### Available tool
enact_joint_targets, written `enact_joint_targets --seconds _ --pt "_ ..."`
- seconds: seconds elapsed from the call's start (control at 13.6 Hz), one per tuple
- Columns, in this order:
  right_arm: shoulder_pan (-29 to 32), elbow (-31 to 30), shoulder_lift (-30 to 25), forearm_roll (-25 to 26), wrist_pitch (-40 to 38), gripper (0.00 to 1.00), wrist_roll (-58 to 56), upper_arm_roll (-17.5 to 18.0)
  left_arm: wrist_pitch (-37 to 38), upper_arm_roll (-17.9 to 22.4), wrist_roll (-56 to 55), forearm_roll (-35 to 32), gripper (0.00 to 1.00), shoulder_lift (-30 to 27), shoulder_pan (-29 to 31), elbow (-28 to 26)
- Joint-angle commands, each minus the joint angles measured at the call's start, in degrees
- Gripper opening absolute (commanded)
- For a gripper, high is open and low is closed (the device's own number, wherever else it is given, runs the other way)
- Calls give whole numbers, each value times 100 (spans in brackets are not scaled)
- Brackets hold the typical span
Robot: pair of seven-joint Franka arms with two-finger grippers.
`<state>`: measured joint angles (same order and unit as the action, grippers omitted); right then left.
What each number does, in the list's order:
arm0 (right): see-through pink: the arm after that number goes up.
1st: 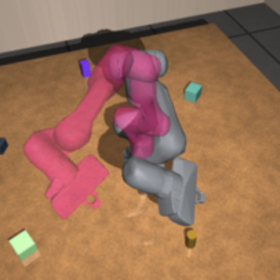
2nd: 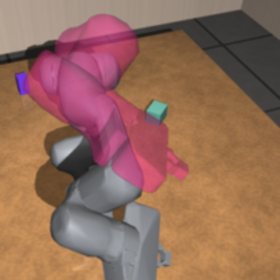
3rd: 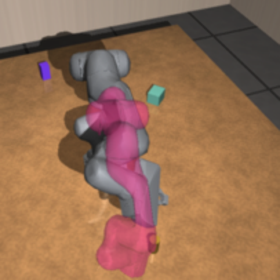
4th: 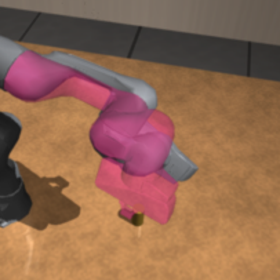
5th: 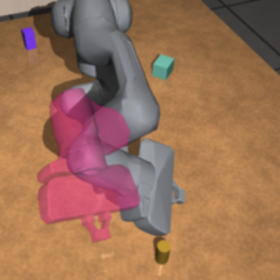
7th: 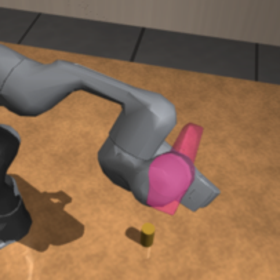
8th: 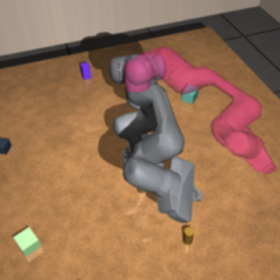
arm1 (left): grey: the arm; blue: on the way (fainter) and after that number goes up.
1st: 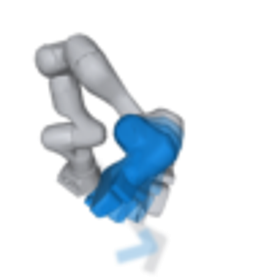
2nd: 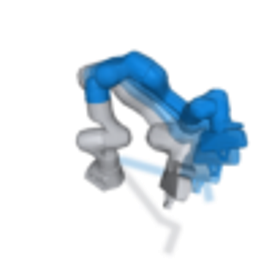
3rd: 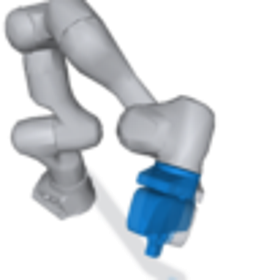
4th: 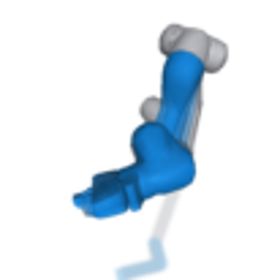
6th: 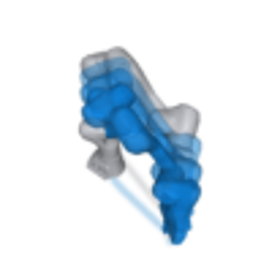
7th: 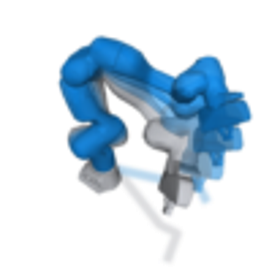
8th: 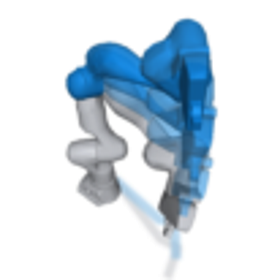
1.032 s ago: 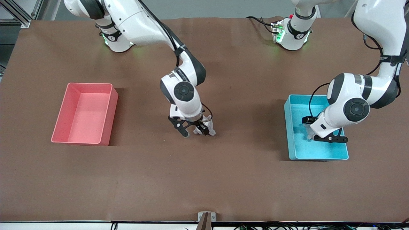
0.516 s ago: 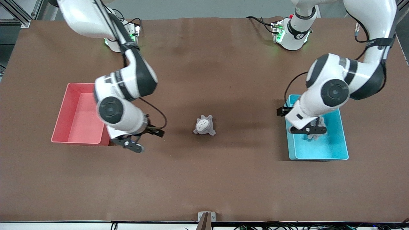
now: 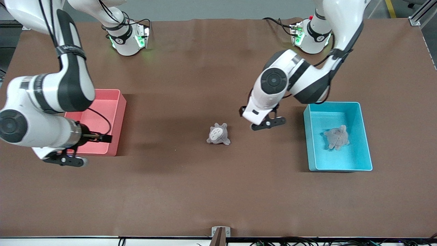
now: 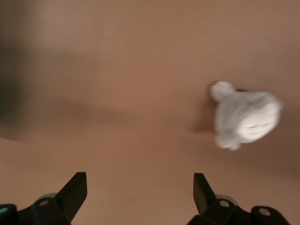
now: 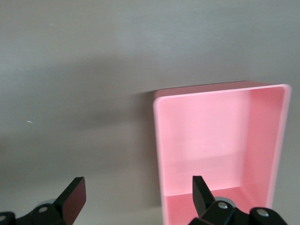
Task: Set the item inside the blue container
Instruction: 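Grasp the face plush with the left gripper while the right arm retracts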
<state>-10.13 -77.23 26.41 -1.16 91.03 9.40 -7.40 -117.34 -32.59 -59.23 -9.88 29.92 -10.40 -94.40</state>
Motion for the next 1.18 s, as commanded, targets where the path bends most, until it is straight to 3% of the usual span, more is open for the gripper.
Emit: enact_joint_targets --seconds 0.0,0.29,0.66,1.11 --pt "554 -240 -364 107 -190 100 -726 125 -761 68 -423 -41 100 531 -330 352" --pt "1373 -231 -417 99 -261 100 -1685 134 -1833 532 -572 -356 100 953 -997 414" --pt "1356 -100 -435 134 -305 100 -1607 142 -2618 1359 -687 -454 100 1296 -1833 405" --pt "1216 41 -496 55 -393 100 -1590 169 -2952 1518 -678 -454 100 1543 -1860 423"
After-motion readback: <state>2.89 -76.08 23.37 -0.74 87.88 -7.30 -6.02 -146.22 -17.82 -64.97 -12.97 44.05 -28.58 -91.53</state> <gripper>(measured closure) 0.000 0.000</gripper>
